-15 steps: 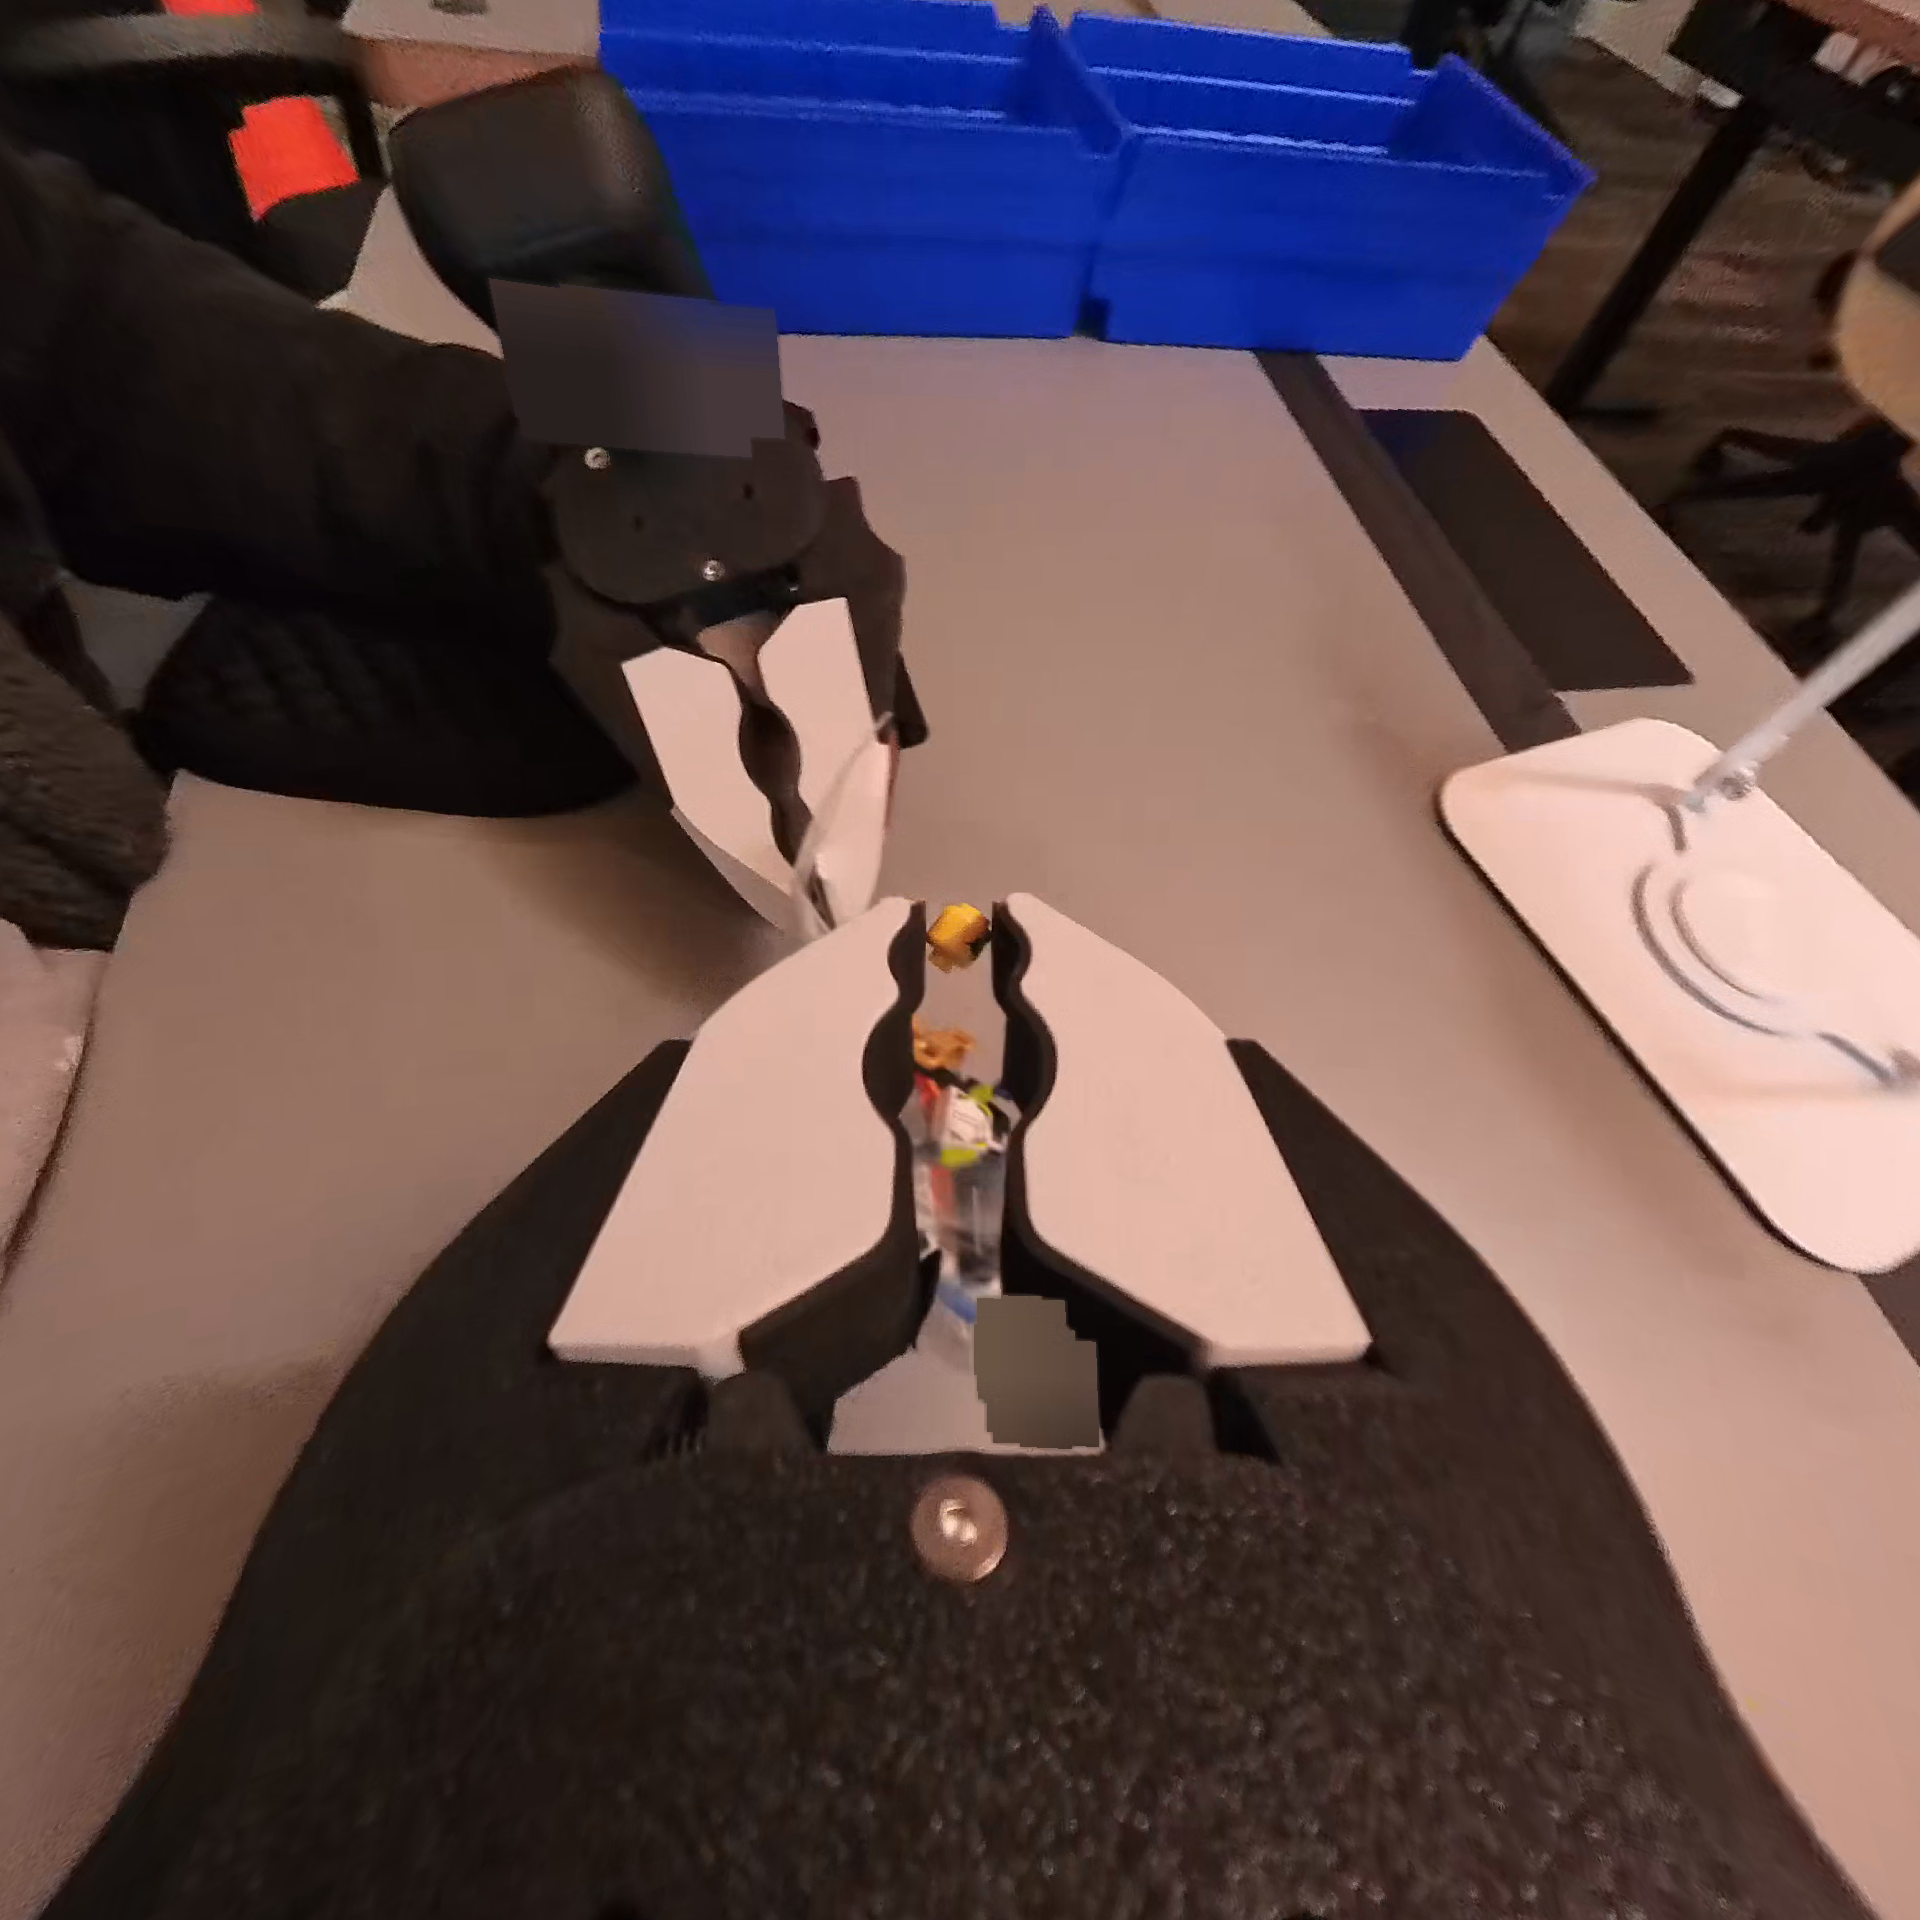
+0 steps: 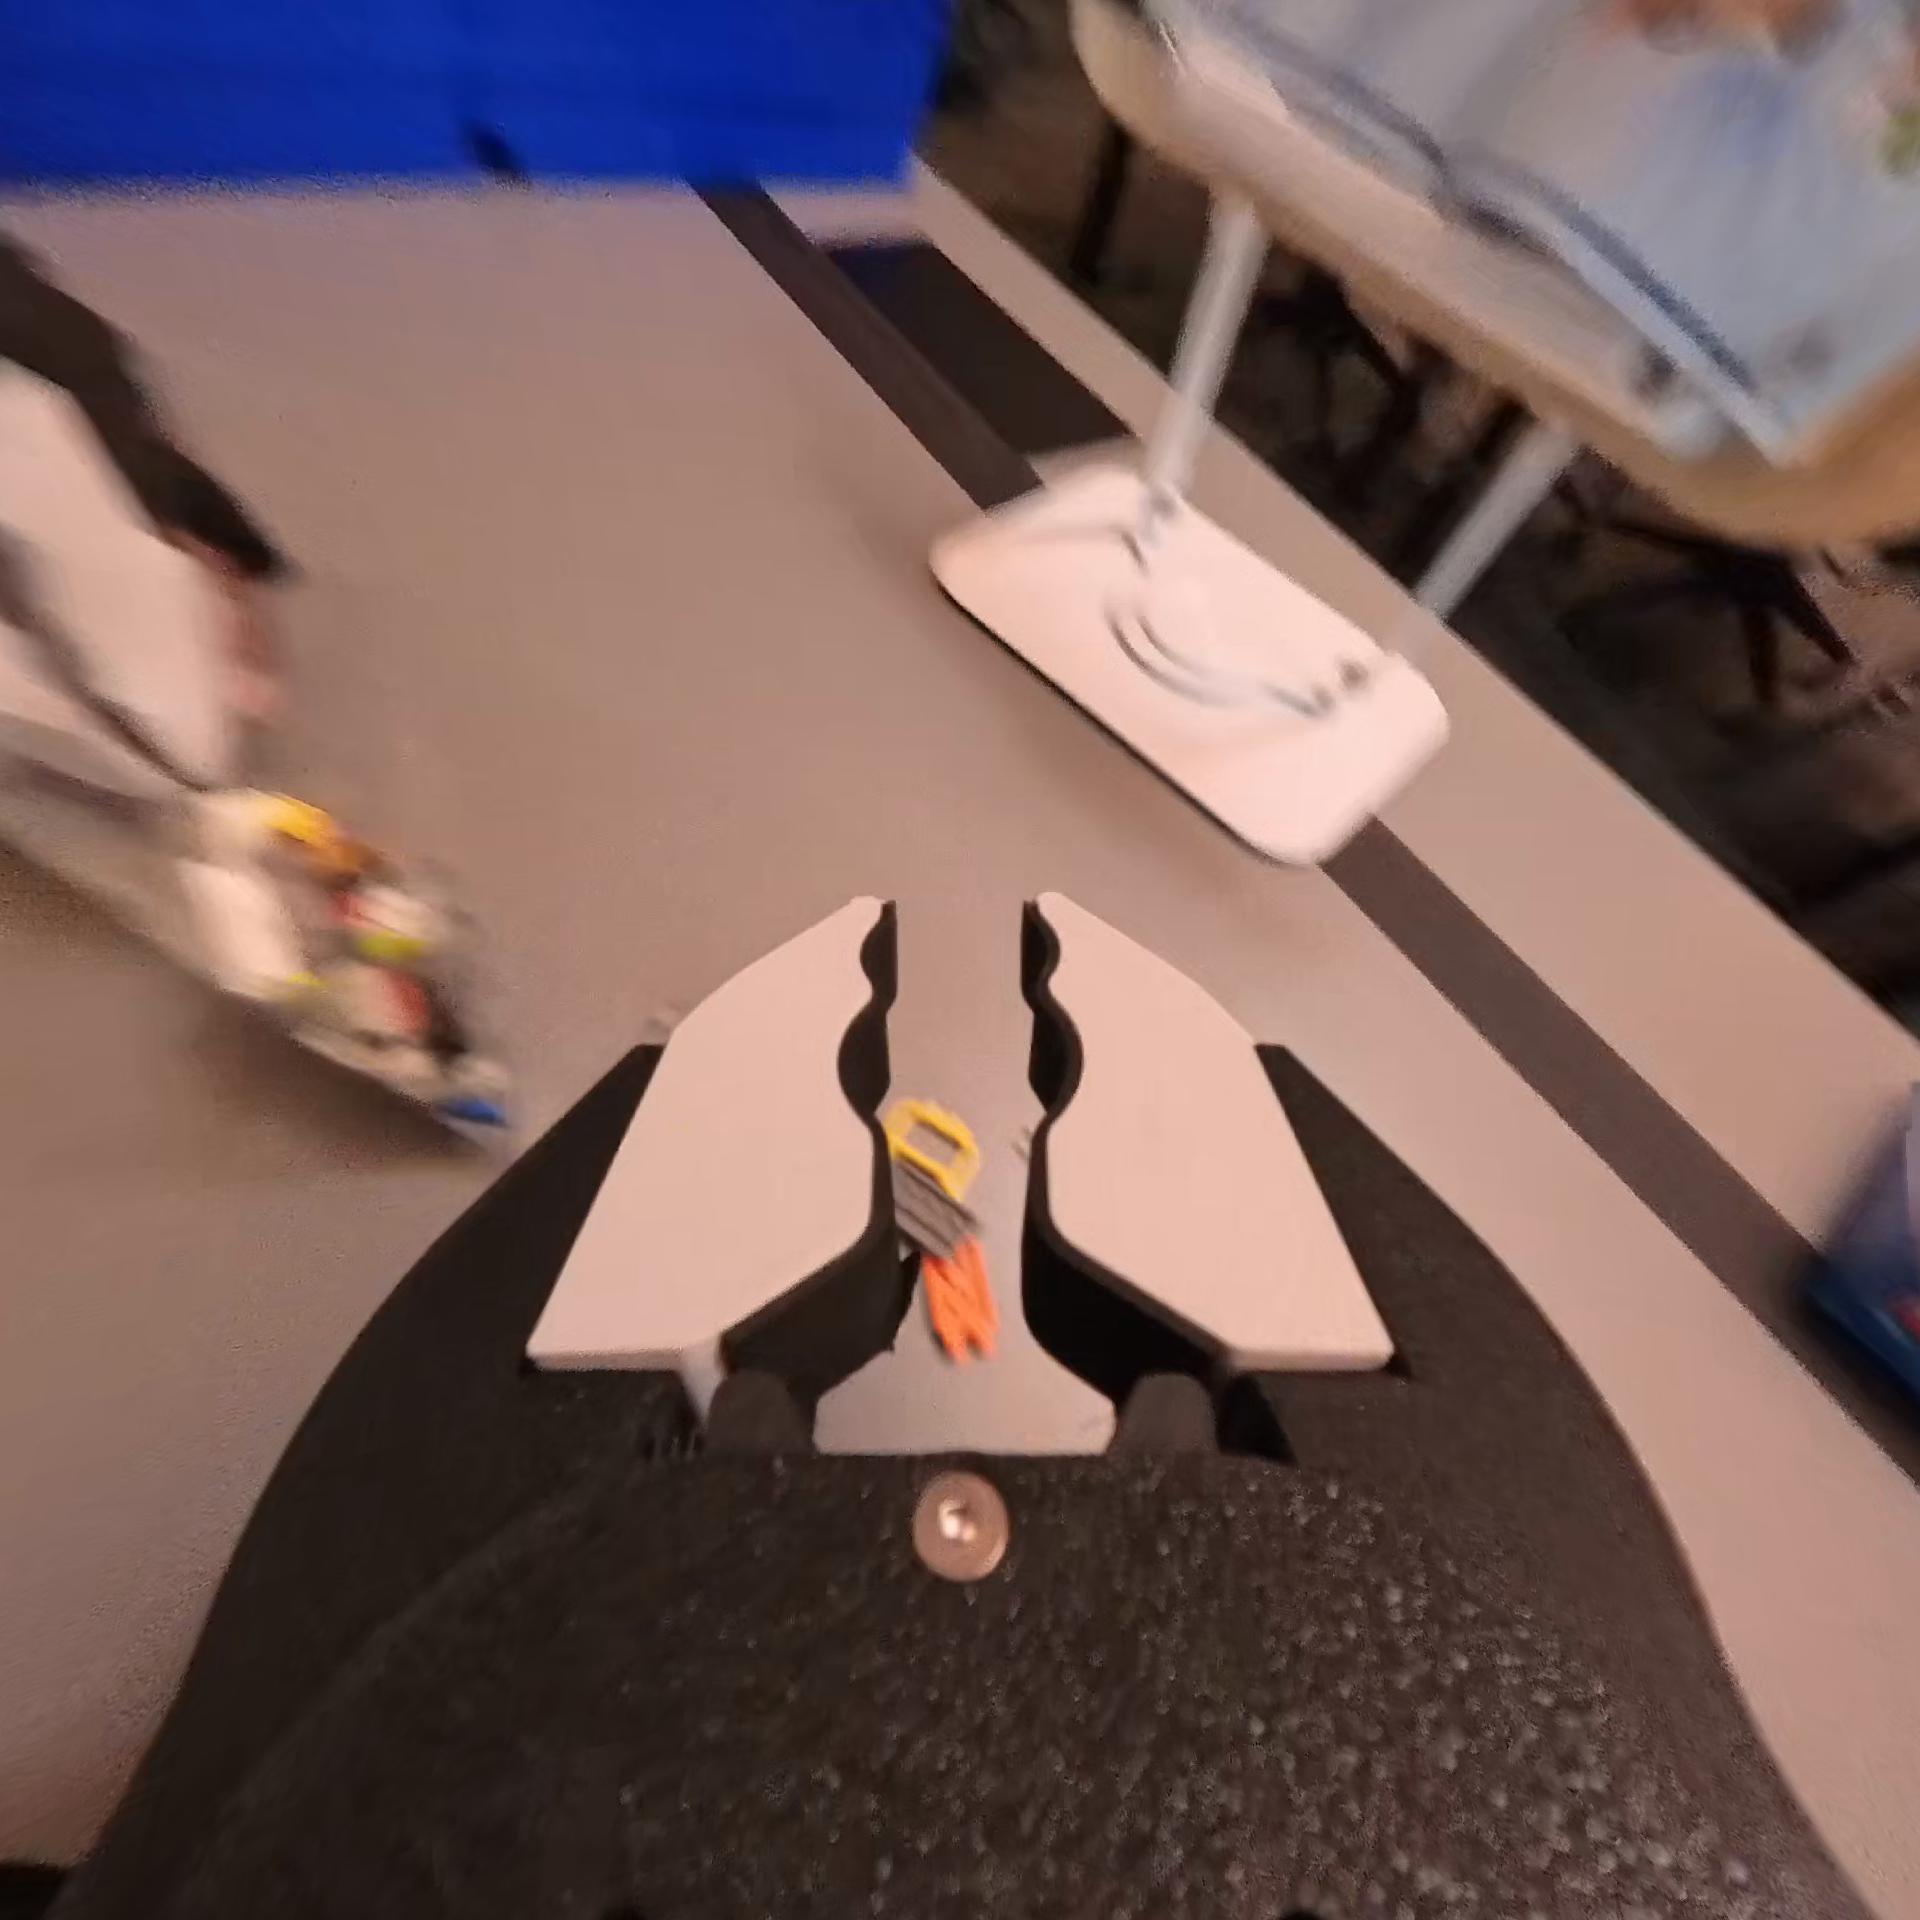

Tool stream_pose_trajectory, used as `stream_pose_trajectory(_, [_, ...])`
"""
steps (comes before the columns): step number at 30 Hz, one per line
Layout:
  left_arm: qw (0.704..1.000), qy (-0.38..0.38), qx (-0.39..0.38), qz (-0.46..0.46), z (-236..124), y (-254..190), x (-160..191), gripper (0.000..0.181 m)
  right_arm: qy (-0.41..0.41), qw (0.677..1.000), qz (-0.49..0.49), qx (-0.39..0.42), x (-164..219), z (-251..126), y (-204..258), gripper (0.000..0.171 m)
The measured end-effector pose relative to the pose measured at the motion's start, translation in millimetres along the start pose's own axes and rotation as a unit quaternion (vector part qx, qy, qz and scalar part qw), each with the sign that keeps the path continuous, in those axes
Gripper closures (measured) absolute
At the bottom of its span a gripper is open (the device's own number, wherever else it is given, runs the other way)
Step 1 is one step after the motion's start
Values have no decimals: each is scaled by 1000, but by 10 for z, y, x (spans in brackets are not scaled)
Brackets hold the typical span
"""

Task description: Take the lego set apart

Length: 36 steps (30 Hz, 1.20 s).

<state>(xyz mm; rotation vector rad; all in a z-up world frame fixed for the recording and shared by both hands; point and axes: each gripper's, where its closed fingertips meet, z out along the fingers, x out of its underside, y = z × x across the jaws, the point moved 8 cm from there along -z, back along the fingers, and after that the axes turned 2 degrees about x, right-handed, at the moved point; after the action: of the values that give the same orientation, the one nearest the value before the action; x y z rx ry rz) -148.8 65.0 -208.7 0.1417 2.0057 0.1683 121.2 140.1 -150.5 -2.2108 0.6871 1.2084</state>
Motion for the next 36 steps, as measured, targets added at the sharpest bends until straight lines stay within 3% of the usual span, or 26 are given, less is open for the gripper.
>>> stream_pose_trajectory(4, [1000, -2, 2, -2, 0, -2, -2, 180, 105, 993, 40, 44, 573, 119, -304, 148])
stream_pose_trajectory(7, [1000, -3, 3, -4, 1, -1, -3, 180, 147, 987, 48, 39, 772, 225, -343, 148])
stream_pose_trajectory(12, [1000, -4, 3, -5, 1, 1, -5, 180, 209, 978, 27, -2, 885, 377, -368, 147])
stream_pose_trajectory(21, [1000, -6, 5, -11, 10, 26, 3, 180, 241, 966, 44, -80, 847, 467, -477, 155])
stream_pose_trajectory(24, [1000, -8, 6, -12, 16, 32, 6, 180, 177, 979, 39, -92, 628, 405, -352, 155])
stream_pose_trajectory(29, [1000, -8, 7, -14, 29, 44, 10, 180, -4, 984, -35, -172, -355, 102, 234, 155])
stream_pose_trajectory(32, [1000, -7, 5, -11, 36, 47, 9, 180, -19, 970, -87, -224, -604, 90, 650, 155])
stream_pose_trajectory(36, [1000, -4, 3, -6, 42, 50, 13, 180, -19, 958, -107, -264, -658, 166, 902, 149])
